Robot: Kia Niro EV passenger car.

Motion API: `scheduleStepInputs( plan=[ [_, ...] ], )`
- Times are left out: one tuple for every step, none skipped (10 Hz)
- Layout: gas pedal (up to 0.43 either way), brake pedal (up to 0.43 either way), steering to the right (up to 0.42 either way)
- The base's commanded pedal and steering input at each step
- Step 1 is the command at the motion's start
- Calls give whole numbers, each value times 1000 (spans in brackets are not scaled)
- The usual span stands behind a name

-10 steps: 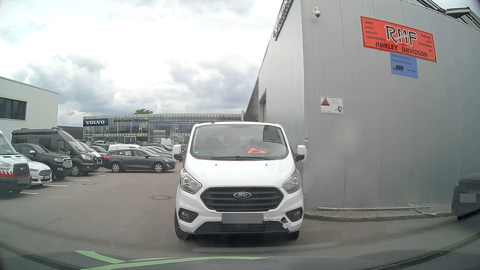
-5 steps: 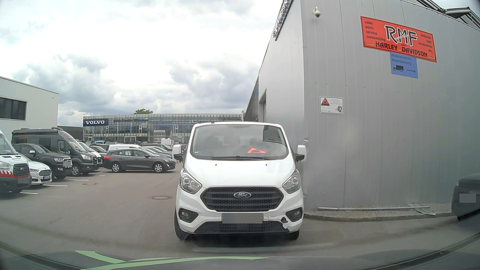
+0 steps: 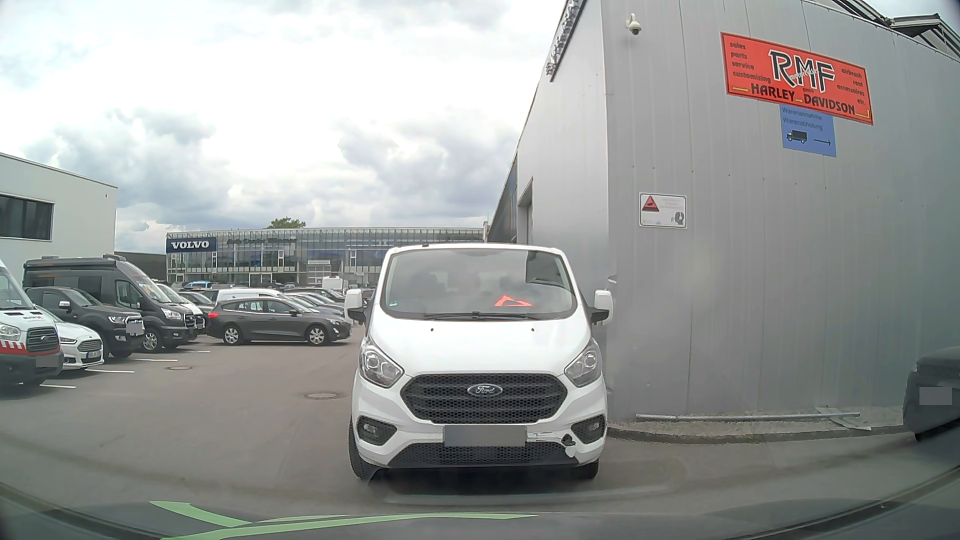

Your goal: Follow the waypoints while adhering to traffic rules and regulations

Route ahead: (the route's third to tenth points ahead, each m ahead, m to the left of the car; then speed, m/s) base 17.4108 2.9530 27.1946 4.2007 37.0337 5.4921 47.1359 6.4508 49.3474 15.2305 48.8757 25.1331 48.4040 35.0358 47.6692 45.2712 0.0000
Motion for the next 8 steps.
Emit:
scheduleStepInputs(
  plan=[
    [0, 463, -463],
    [0, 463, -462],
    [0, 463, -463],
    [0, 463, -462],
    [0, 463, -463],
    [0, 463, -462],
    [0, 463, -462],
    [0, 463, -462]
  ],
)
